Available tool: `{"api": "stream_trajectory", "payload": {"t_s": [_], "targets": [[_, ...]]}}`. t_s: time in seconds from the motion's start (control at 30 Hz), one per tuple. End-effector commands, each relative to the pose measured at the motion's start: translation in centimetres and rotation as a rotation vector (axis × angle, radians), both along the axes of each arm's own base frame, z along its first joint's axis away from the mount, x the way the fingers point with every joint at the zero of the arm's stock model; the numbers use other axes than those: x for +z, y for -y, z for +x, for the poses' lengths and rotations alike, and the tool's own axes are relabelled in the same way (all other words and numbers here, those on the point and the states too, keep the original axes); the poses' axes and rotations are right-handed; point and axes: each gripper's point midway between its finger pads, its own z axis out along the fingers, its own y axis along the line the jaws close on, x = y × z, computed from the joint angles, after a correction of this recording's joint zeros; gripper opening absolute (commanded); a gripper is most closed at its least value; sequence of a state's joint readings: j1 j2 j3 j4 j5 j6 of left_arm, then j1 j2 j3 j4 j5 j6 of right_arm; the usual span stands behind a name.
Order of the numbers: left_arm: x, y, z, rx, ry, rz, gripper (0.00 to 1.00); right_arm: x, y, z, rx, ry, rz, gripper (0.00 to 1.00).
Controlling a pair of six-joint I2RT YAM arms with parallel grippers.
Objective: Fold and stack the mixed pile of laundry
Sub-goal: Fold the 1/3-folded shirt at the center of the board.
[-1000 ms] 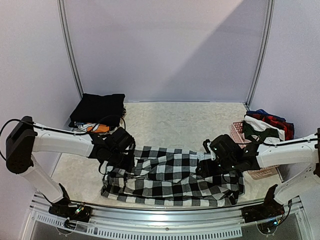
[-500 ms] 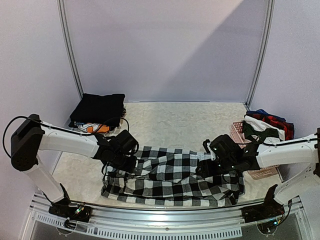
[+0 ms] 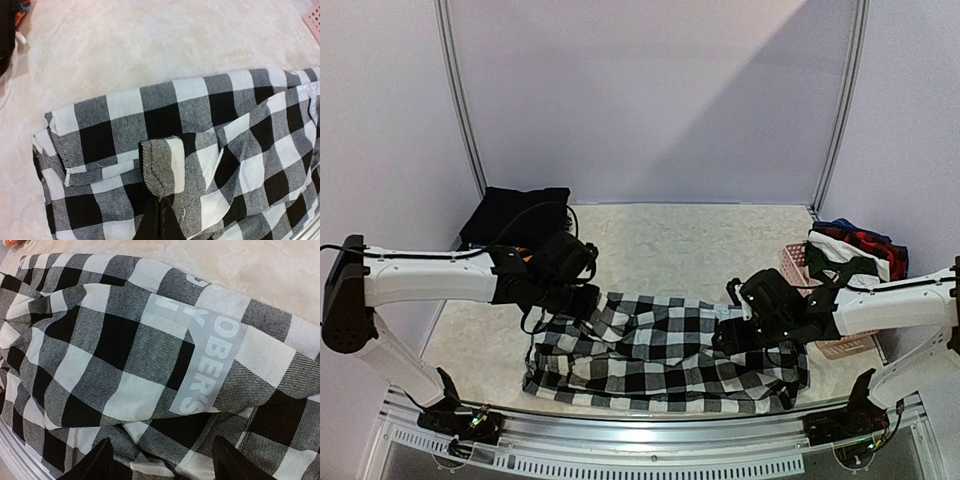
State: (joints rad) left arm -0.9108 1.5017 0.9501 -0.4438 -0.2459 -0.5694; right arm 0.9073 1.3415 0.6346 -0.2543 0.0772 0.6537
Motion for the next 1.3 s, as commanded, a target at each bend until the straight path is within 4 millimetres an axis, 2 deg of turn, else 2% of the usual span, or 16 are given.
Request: {"api": "stream_trajectory", "payload": {"t_s": [0.0,0.2,0.33,0.7,0.77,0.9,1.0,1.1,1.17,1.27], "targets": [[2.4,-0.9,0.5,-0.002,0.08,0.046,0.0,1.2,0.3,0.8,-0.032,0.029,0.004,0.68],[4.2,-1.9,1.8,0.021,0.191,0.084,0.0,1.8,0.4,0.9,-0.04,0.044,0.011,0.68],[4.2,-3.2,2.6,0.063,0.249,0.129,0.0,2.1,0.5,0.9,-0.042,0.05,0.015,0.68],[-0.1,-4.9,4.2,0.134,0.23,0.24,0.0,1.9,0.3,0.8,-0.036,0.039,0.014,0.68],[-0.2,-5.7,4.3,0.16,0.238,0.268,0.09,2.0,0.3,0.8,-0.038,0.039,0.017,0.68],[-0.1,-5.5,4.1,0.143,0.227,0.253,0.4,3.3,-0.6,1.0,-0.019,0.052,0.06,0.67],[0.8,-4.9,3.8,0.13,0.231,0.211,0.52,4.8,-1.8,1.4,0.01,0.07,0.098,0.65],[1.8,-4.3,3.8,0.114,0.242,0.165,0.5,5.7,-1.7,2.7,-0.022,0.112,0.074,0.59],[2.0,-3.6,3.8,0.086,0.24,0.14,0.46,5.6,-1.7,3.6,-0.038,0.113,0.069,0.55],[1.4,-1.5,3.9,0.009,0.208,0.098,0.36,4.4,-1.4,5.1,-0.063,0.093,0.052,0.49]]}}
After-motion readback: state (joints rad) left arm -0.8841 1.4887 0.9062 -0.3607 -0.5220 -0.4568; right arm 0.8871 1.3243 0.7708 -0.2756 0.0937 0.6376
